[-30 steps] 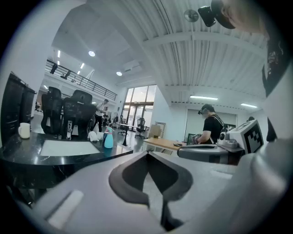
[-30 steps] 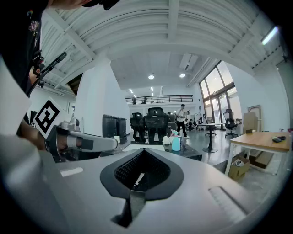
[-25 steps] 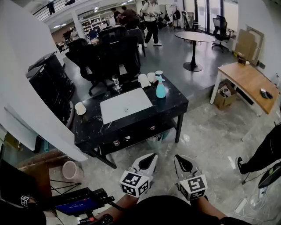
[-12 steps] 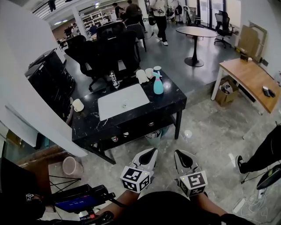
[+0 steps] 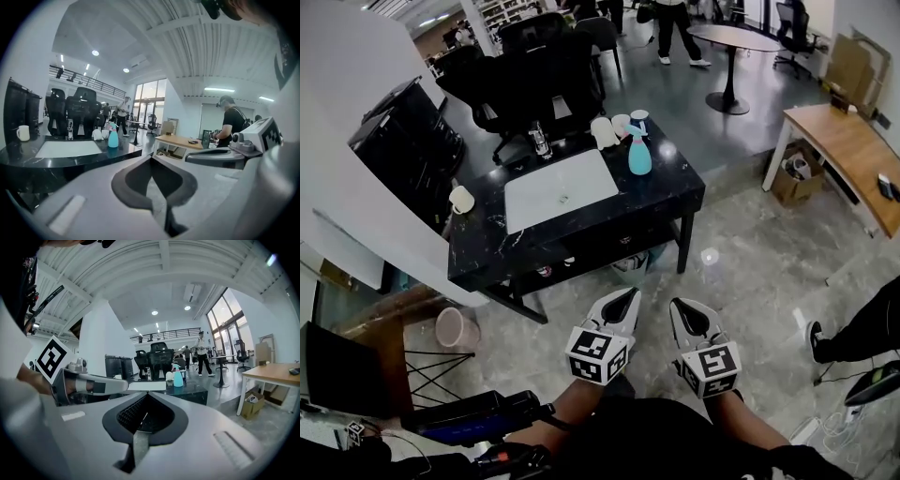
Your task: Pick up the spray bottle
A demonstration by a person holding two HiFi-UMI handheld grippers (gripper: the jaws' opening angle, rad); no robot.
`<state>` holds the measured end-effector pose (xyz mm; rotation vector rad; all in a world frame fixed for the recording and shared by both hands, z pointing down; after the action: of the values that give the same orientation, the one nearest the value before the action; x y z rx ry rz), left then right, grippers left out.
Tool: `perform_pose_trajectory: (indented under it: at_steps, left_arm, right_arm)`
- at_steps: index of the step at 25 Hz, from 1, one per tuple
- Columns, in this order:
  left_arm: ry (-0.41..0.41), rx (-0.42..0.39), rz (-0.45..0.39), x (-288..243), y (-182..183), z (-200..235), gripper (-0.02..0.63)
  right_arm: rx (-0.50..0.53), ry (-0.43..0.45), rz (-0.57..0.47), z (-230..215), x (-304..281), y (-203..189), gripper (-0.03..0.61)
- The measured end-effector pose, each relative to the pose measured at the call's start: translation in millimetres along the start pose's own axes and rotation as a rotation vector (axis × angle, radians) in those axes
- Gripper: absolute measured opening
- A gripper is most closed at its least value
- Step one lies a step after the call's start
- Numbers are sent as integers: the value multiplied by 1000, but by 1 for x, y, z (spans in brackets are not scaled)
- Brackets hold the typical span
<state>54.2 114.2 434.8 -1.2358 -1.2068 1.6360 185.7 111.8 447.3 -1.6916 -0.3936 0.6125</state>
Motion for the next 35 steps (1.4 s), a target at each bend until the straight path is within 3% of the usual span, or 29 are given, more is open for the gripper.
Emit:
perform_pose_trajectory:
  at_steps: [8,19,28,35]
  left_arm:
    - [12,6,10,-82,7,73,0]
    - [-158,-43,12,-255,78,216,0]
    - [-170,-22,74,-336,81,265,0]
    - [-125,-56,121,-366,88,282,0]
  right_arm:
    - [8,-12,34,-44,-97,6,25]
    - [-32,-195,51,-143,-302,56,26]
    - [-28,-251,47,-207,-390,73,28]
    - [-46,-282,2,-264,-429,81,155]
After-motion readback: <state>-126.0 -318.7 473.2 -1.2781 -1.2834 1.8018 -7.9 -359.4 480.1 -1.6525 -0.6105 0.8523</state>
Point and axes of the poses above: the fingertips, and each gripper's own axes: x backward along the fingers, z to its left, y out of its top, the point moved 5 cm from there along x, backward along the fingers, and after that the axes turned 9 degrees about y, right-handed, at the moved point
